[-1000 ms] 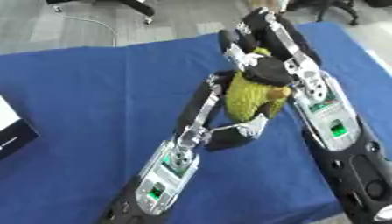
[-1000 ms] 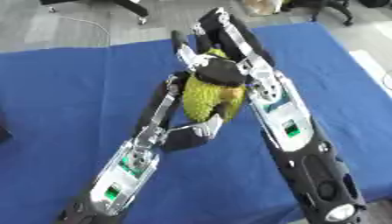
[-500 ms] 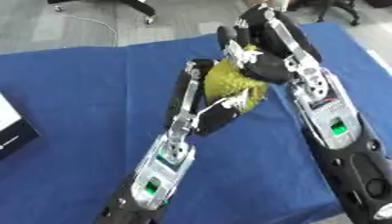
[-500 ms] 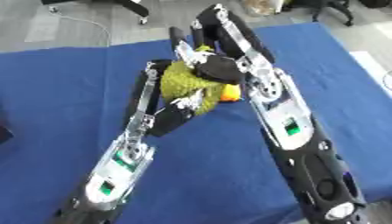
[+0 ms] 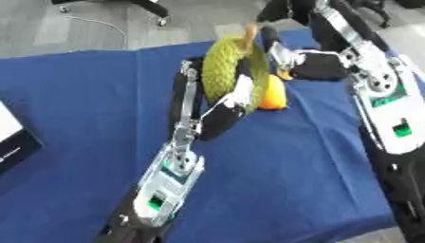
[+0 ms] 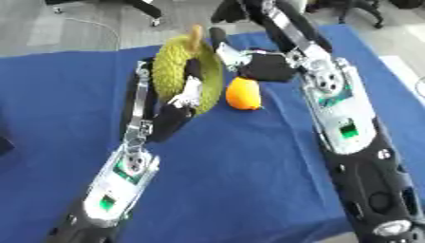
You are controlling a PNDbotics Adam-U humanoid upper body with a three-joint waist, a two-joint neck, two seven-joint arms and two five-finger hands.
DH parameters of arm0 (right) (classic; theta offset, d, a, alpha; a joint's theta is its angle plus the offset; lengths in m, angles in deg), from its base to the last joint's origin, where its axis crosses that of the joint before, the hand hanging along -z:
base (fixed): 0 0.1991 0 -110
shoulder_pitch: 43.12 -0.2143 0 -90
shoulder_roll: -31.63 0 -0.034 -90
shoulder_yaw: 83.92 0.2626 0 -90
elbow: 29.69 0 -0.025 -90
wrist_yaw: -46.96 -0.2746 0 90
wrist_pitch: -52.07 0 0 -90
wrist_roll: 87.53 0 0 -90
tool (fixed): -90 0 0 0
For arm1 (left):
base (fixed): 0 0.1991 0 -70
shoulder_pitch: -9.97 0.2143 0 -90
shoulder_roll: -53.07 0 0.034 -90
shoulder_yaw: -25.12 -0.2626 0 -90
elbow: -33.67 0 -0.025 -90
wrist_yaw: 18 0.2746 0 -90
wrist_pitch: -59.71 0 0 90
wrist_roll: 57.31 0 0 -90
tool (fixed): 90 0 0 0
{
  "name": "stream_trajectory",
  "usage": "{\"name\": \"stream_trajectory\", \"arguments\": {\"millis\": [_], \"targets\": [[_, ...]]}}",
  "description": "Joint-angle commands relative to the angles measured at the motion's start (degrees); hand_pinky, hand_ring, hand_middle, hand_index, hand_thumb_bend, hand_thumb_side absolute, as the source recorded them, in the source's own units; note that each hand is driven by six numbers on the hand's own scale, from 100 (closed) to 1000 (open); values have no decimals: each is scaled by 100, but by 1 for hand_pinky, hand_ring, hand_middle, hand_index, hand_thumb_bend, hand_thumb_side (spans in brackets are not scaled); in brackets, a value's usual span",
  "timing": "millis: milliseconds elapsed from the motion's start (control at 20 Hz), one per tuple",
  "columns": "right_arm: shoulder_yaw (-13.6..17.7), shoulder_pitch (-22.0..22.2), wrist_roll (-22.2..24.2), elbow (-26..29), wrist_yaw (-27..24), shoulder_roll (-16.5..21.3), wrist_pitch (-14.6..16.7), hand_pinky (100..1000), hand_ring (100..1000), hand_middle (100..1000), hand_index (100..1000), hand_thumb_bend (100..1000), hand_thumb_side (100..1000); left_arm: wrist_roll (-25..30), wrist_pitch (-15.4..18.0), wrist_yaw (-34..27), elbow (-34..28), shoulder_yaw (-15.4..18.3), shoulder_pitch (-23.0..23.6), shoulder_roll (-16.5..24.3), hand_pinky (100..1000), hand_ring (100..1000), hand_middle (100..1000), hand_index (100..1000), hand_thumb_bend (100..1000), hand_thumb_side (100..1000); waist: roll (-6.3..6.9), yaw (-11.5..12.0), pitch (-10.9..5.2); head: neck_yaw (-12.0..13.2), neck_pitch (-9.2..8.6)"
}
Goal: Pick up the objects with one hand, pass them to the other hand, and then place them into the box on the other side of the table.
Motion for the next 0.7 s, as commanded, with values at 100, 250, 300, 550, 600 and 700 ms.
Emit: {"name": "stream_trajectory", "arguments": {"millis": [100,250,300,550,600,700], "targets": [[464,-4,-174,294,356,222,-147,806,755,672,870,100,631,192,15,-41,-243,119,-34,163,164,104,100,359,100,474,-25,-23,-27,52,-15],[819,79,-454,472,439,253,-261,808,755,675,867,100,630,313,6,-72,-355,221,0,298,165,104,100,359,100,474,-2,-39,-25,110,-15],[954,116,-579,534,486,264,-291,810,755,680,866,100,628,335,-6,-88,-406,256,7,352,165,104,100,359,100,475,7,-44,-25,136,-15],[1441,416,-1124,880,660,291,-387,808,744,663,855,100,620,278,-199,-151,-845,596,-10,842,166,108,100,363,100,473,72,-50,-55,657,-15],[1517,501,-1201,935,683,294,-411,806,740,659,852,100,622,225,-291,-181,-956,726,-21,1009,166,109,100,365,100,469,101,-46,-75,1000,-15],[1650,676,-1347,1003,748,257,-430,802,733,652,847,100,615,102,-532,-176,-1161,1035,-45,1434,165,110,100,366,100,467,173,-35,-118,1733,-15]]}}
